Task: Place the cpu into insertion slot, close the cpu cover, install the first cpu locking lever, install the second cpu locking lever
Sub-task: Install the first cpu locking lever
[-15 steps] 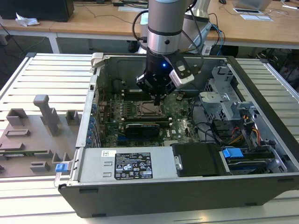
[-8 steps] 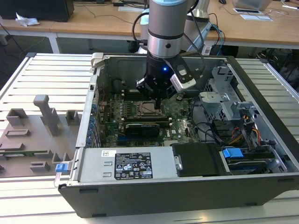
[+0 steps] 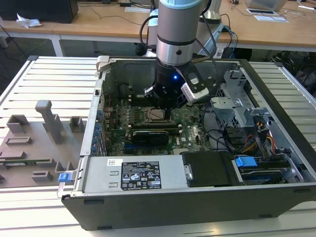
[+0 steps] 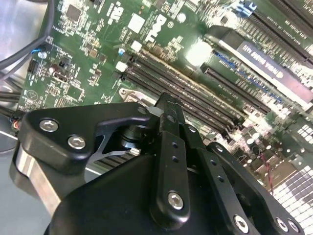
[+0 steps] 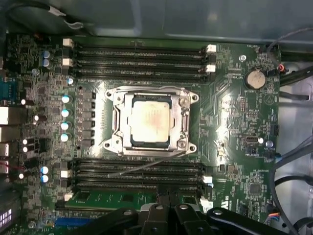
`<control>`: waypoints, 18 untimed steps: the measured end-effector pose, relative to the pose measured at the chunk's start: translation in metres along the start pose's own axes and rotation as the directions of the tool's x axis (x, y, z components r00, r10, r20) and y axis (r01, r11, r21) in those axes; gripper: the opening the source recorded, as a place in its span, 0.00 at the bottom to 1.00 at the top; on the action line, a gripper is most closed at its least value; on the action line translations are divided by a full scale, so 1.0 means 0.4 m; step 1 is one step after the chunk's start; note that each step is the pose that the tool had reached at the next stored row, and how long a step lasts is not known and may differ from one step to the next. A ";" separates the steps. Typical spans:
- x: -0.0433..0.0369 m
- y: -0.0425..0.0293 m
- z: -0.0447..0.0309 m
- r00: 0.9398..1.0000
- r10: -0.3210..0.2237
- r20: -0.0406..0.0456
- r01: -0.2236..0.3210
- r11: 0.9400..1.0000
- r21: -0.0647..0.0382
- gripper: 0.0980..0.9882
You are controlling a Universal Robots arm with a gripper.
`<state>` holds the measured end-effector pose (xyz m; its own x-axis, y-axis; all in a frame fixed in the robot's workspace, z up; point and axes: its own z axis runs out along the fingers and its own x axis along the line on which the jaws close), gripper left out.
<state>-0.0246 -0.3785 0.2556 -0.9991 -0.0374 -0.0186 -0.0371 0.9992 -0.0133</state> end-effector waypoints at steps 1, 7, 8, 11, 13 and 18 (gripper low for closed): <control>0.000 -0.006 0.000 1.000 0.000 0.000 0.000 1.000 0.000 0.01; 0.001 -0.020 0.000 1.000 0.000 0.000 0.000 1.000 -0.002 0.01; 0.001 -0.020 0.001 1.000 0.000 0.001 0.000 1.000 -0.028 0.01; 0.002 -0.020 0.000 1.000 0.002 0.003 -0.001 0.997 -0.072 0.01; 0.001 -0.007 0.000 1.000 0.001 0.003 -0.001 0.997 -0.072 0.01; -0.002 0.066 -0.001 1.000 0.001 0.003 -0.001 0.998 -0.069 0.01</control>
<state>-0.0249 -0.3522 0.2555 -0.9991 -0.0360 -0.0212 -0.0371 0.9978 0.0553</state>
